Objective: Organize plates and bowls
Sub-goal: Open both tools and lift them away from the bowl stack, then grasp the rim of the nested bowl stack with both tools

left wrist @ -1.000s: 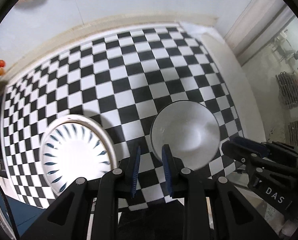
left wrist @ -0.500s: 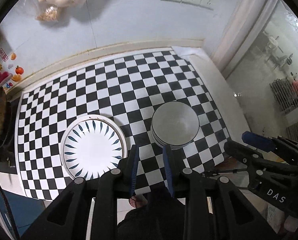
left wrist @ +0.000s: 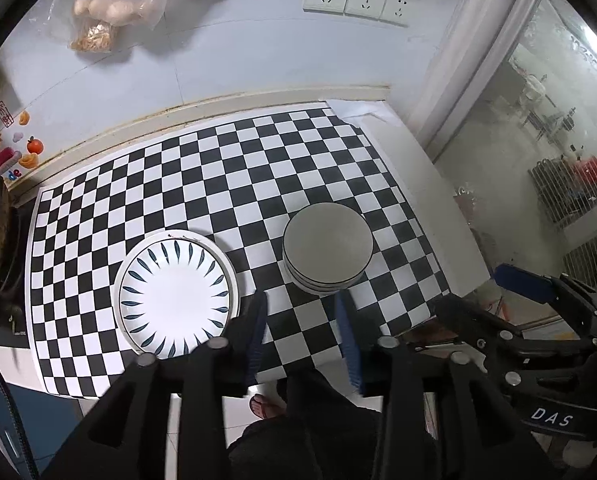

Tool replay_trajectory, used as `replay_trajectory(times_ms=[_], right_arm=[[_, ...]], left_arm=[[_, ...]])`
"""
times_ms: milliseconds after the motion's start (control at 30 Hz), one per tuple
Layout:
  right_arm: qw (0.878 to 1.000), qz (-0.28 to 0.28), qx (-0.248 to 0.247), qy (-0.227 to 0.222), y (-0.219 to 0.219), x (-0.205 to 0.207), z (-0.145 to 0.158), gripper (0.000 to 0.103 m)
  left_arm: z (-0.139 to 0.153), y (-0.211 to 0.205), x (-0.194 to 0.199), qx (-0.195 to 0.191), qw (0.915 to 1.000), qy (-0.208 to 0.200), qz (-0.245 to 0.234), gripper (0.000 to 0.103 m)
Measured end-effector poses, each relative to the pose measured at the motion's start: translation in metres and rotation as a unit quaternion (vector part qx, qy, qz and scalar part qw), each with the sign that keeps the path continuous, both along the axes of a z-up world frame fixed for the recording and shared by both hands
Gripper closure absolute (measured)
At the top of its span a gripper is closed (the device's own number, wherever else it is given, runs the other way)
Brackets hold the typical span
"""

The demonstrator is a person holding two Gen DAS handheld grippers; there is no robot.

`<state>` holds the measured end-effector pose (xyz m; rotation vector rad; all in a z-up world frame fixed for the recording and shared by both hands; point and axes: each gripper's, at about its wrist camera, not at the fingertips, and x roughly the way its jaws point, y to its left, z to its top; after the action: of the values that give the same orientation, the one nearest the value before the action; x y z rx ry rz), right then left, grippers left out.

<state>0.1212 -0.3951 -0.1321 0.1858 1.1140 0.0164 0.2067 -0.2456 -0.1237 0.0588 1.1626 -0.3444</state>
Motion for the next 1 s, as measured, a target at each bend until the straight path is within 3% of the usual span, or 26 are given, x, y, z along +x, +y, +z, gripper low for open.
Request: replay_trajectory(times_ms=[33, 67, 200, 300, 433, 533, 700, 767, 833, 900, 1000], right_arm=[[1.000, -0.001, 0.001, 0.000, -0.002, 0.000, 0.000, 0.018], [1.000, -0.002, 0.002, 0.000, -0.003, 0.001, 0.000, 0.018], [1.000, -0.011, 0.006, -0.004, -0.014, 0.009, -0.004, 0.016], [0.999, -0.021, 0.034, -0.006, -0.027, 0.025, -0.020, 0.016], [0.992, -0.039, 0.112, 0.031, -0.059, 0.065, -0.078, 0.016], [0.985, -0.055, 0.151, 0.066, -0.076, 0.090, -0.125, 0.016], [0.962, -0.057, 0.239, 0.120, -0.083, 0.127, -0.195, 0.017], [0.958, -0.058, 0.244, 0.136, -0.081, 0.136, -0.212, 0.019], [0.951, -0.054, 0.263, 0.151, -0.080, 0.144, -0.227, 0.030], [0.946, -0.050, 0.274, 0.168, -0.078, 0.151, -0.240, 0.033], [0.940, -0.042, 0.281, 0.192, -0.074, 0.158, -0.258, 0.044]], left_arm=[[-0.001, 0.000, 0.002, -0.002, 1.0000, 0.000, 0.001, 0.055], [-0.002, -0.001, 0.005, -0.004, 1.0000, 0.000, 0.004, 0.053], [-0.019, -0.003, 0.028, -0.015, 0.9996, 0.021, 0.009, 0.053], [-0.051, -0.003, 0.060, -0.028, 0.9975, 0.061, 0.020, 0.053], [-0.114, -0.005, 0.109, -0.061, 0.9853, 0.155, 0.039, 0.053], [-0.149, -0.011, 0.131, -0.061, 0.9787, 0.192, 0.042, 0.053], [-0.191, -0.020, 0.152, -0.069, 0.9653, 0.251, 0.023, 0.053], [-0.203, -0.022, 0.155, -0.070, 0.9615, 0.265, 0.018, 0.055], [-0.215, -0.022, 0.159, -0.073, 0.9562, 0.283, 0.016, 0.055], [-0.224, -0.023, 0.160, -0.077, 0.9527, 0.294, 0.011, 0.055], [-0.230, -0.025, 0.160, -0.111, 0.9457, 0.305, 0.009, 0.056]])
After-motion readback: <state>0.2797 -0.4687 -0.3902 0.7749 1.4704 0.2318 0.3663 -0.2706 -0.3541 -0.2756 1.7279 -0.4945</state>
